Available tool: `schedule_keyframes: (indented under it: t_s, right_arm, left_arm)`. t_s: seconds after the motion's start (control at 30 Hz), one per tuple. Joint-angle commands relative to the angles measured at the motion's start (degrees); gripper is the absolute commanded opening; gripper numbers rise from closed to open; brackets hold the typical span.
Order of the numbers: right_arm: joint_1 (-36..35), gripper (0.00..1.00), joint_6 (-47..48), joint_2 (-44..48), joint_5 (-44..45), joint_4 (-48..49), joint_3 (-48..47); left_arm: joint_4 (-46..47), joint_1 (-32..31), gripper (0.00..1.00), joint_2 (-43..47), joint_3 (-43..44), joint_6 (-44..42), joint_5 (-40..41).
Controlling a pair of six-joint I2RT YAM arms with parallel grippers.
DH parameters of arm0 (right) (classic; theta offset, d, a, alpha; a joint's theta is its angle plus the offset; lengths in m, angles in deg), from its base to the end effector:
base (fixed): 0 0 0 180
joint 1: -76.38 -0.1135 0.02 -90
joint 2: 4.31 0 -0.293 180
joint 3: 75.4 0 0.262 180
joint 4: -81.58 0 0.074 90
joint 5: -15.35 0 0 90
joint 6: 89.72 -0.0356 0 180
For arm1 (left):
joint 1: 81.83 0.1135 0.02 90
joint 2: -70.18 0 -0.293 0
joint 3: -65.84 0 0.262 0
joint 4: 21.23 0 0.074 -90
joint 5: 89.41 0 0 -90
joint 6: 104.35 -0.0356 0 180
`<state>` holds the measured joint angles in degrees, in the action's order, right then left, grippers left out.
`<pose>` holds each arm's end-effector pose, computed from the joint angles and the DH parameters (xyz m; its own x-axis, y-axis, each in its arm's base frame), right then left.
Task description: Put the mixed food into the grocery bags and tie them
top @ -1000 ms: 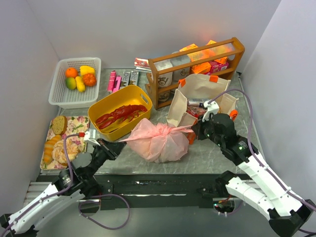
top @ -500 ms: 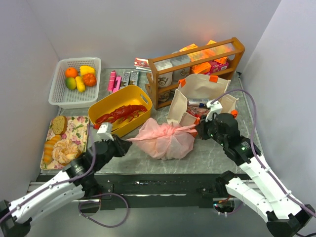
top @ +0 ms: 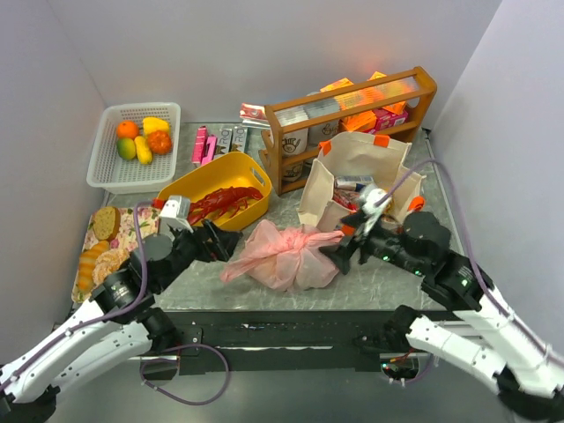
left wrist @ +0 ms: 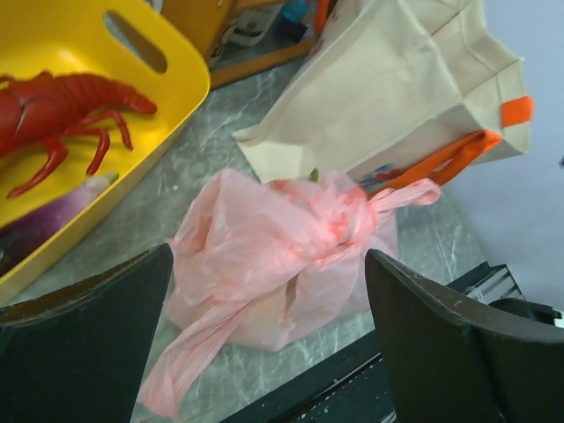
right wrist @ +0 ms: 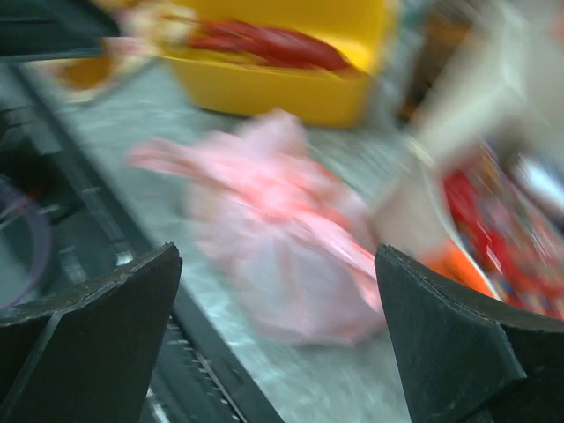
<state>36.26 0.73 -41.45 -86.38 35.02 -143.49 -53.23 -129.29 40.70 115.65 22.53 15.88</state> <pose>0.0840 0.0803 0.3959 -0.1996 -0.1783 -0.9635 -0.7823 0.6212 0.0471 0.0858 -0.0796 0.3268 -0.4311 -0.3864 -0.8154 0.3468 0.7633 -0.5451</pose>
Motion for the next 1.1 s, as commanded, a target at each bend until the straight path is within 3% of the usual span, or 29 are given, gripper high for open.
schedule_keyframes:
  t_s: [0.0,0.13,0.23,0.43,0.7,0.73,0.77,0.83,0.87,0.97,1.07]
  right_arm:
    - [-13.39,0.99,5.08,-10.98,7.93,6.07,-4.82]
    - [-14.46,0.99,9.12,-21.63,9.09,7.74,-6.58]
    - [-14.46,0.99,11.41,-28.76,11.11,8.1,-7.29]
    - [-14.9,0.99,13.44,-35.53,13.9,11.6,-3.95]
    - [-15.69,0.98,13.97,-41.25,12.26,12.66,0.27]
    - [-15.61,0.94,13.7,-41.86,12.34,12.23,-0.17]
    - [-15.6,0.72,12.66,-42.82,13.04,11.53,-0.69]
    - [-15.69,0.43,11.95,-42.49,12.79,10.82,-2.62]
    - [-15.69,0.16,11.34,-40.74,11.74,10.3,-3.5]
    - [-15.78,0.0,11.06,-35.22,2.46,8.55,-8.68]
    - [-15.78,0.0,10.45,-29.15,-2.32,8.53,-14.57]
  left_arm:
    - [-0.93,3.07,0.96,-4.62,5.42,-4.0,-11.28]
    - [1.54,14.81,0.96,-10.5,7.28,-5.77,-24.73]
    - [2.24,21.94,0.96,-12.36,8.77,-6.74,-29.69]
    - [1.02,27.42,0.96,-12.62,11.23,-11.12,-26.37]
    - [2.15,29.18,0.96,-13.77,8.08,-15.79,-24.43]
    - [2.94,29.27,0.96,-13.59,7.64,-16.14,-24.26]
    - [3.03,29.36,0.96,-13.33,6.94,-16.66,-23.99]
    - [2.86,29.71,0.96,-12.1,6.93,-17.02,-21.71]
    - [2.77,29.71,0.96,-11.58,6.84,-17.46,-20.75]
    - [3.29,29.71,0.96,-8.59,5.79,-17.81,-15.83]
    - [3.21,29.71,0.96,-5.69,4.91,-17.64,-12.05]
